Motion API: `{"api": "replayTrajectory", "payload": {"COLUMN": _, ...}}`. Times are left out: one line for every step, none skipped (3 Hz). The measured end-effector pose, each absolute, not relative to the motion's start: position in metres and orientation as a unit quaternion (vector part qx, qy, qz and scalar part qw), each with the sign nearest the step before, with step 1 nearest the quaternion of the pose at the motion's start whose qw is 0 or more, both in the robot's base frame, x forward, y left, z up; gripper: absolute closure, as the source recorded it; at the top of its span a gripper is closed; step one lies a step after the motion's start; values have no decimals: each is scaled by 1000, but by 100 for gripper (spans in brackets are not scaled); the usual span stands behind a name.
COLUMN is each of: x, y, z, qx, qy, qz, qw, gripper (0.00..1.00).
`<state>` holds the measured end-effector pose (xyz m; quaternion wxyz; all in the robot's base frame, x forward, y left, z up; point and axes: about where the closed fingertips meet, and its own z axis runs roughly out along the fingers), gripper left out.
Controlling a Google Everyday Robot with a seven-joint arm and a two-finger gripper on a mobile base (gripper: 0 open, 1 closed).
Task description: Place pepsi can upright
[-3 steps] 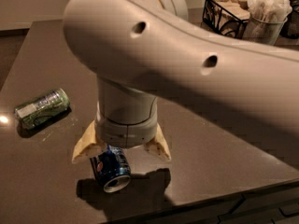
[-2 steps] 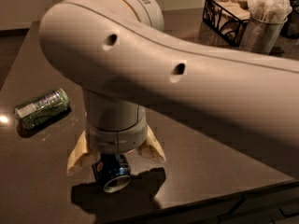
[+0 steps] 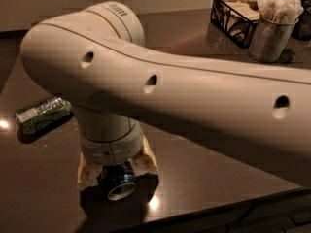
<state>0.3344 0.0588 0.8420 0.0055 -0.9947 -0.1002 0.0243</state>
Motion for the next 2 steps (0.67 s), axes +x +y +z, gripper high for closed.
{"api": "replayTrajectory", "payload": {"x": 337, "y": 60, "z": 842, "qx": -995, "qy": -90, "qz": 31, "qw": 1, "gripper": 42}}
{"api": "replayTrajectory", "payload": {"x": 350, "y": 62, "z": 852, "qx": -997, "qy": -25, "qz": 64, "qw": 19, "gripper": 65}}
